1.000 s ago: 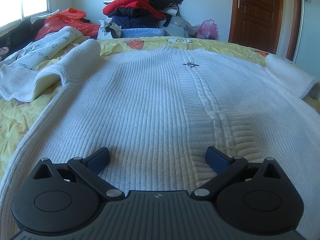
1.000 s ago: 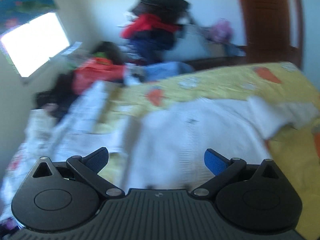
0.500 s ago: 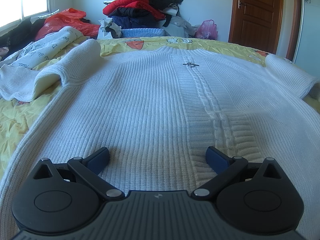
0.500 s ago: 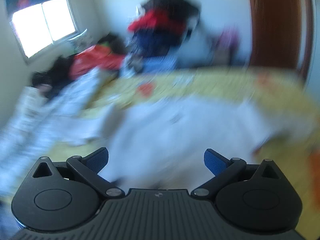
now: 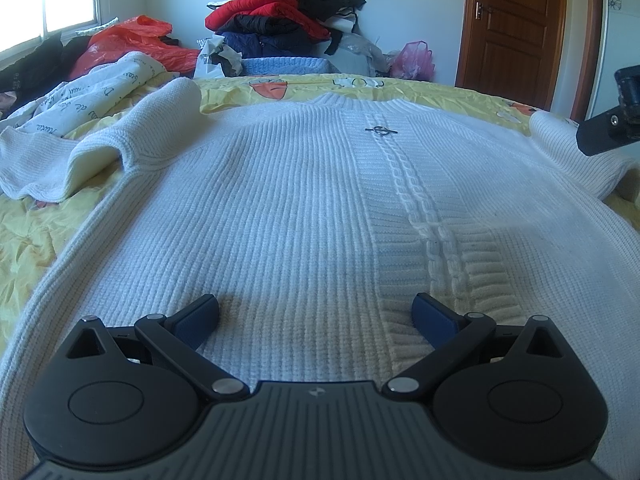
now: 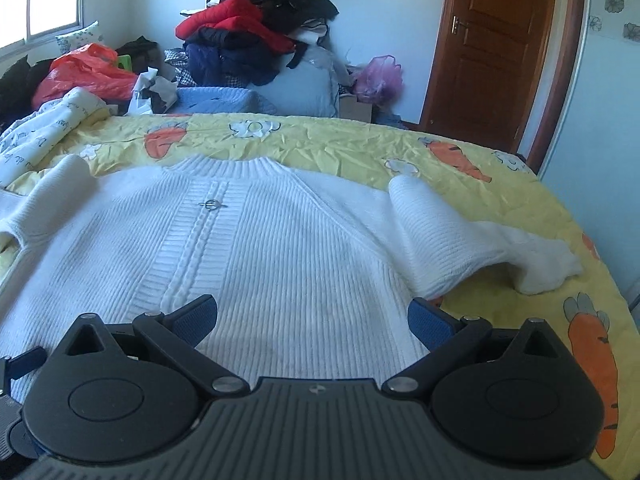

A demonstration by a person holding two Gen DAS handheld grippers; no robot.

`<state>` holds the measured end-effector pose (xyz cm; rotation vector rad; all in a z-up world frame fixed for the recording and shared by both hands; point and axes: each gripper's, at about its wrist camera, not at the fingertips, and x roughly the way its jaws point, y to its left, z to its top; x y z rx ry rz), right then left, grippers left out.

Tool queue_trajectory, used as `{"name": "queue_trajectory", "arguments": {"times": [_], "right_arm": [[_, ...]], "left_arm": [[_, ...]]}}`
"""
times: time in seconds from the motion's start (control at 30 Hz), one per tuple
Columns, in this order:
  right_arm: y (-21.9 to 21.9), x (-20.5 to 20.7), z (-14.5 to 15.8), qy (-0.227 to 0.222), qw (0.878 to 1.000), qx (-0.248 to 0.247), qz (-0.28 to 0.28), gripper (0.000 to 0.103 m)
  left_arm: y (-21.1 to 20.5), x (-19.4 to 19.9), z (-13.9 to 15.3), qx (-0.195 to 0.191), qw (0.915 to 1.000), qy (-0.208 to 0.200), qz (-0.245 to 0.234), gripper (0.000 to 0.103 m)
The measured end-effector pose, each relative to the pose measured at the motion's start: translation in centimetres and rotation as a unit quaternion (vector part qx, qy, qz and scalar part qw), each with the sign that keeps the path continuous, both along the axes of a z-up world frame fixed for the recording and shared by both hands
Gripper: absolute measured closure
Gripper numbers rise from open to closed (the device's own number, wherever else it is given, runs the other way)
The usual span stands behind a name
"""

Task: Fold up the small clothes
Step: 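Move the right tool toward the cardigan sleeve beside the right tool, then grasp the white sleeve cuff with the right gripper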

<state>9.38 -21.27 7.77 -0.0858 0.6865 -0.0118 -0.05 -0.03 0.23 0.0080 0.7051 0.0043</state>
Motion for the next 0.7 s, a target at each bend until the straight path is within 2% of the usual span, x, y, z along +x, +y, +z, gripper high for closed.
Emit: {"name": "queue_trajectory", "arguments": {"times": [0.47, 0.53, 0.57, 0.63, 0.7], "right_arm": [[-3.8, 2.6, -2.8, 0.034, 0.999, 0.013, -0.023, 0.000], [-5.3, 2.4, -2.6, 0.006, 1.000, 0.013, -0.014, 0.001], [-6.4, 2.1, -2.2, -0.023, 1.000, 0.004, -0.015, 0.001], [-8.6, 1.4, -1.8, -0.088, 0.994, -0.045, -0.039, 0.000], [-10.9, 1.7, -1.9, -0.108, 0.988, -0.083, -0.071, 0.000]], "left_arm": [[-0.3, -0.1, 0.0, 0.002, 1.0000, 0.000, 0.000, 0.000], [-0.3, -0.1, 0.0, 0.001, 1.0000, 0.000, 0.000, 0.000], [-0.3, -0.1, 0.0, 0.001, 1.0000, 0.000, 0.000, 0.000], [-0.4, -0.1, 0.0, 0.001, 1.0000, 0.000, 0.000, 0.000], [-0.3, -0.1, 0.0, 0.001, 1.0000, 0.000, 0.000, 0.000]]}}
